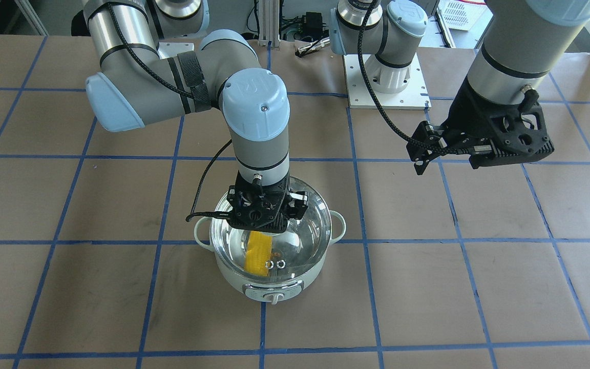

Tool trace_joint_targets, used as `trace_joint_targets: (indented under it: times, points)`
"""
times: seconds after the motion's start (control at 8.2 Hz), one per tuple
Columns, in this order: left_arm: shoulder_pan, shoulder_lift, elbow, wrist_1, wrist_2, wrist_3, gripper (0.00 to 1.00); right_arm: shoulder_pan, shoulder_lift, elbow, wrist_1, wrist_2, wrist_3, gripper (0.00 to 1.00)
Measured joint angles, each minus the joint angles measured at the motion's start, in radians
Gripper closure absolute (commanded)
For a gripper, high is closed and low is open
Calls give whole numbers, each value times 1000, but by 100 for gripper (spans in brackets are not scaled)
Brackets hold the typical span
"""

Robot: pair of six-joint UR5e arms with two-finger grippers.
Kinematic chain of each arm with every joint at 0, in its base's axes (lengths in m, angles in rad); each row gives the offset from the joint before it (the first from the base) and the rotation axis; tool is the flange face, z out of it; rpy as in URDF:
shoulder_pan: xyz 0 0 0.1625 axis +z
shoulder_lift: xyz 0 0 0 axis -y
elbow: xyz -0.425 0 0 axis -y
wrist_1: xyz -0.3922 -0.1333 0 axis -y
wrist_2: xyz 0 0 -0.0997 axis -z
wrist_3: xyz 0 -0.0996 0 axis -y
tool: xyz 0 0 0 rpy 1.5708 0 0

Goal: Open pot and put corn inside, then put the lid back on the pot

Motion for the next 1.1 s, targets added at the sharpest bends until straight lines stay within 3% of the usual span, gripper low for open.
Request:
trace_joint_targets:
  times: [0.24, 0.37, 0.85, 1.1]
  points:
    - [0, -1, 0, 1, -1, 0, 0, 0, 0, 0, -8, -5, -7, 4]
    - [1, -1, 0, 1, -1, 0, 0, 0, 0, 0, -8, -6, -10, 0]
    - [0, -1, 0, 2, -4, 0, 0, -48, -49, -11, -2, -3, -106, 0]
    - [0, -2, 3, 1, -6, -1, 0, -153, -151, -12, 96, 5, -282, 0]
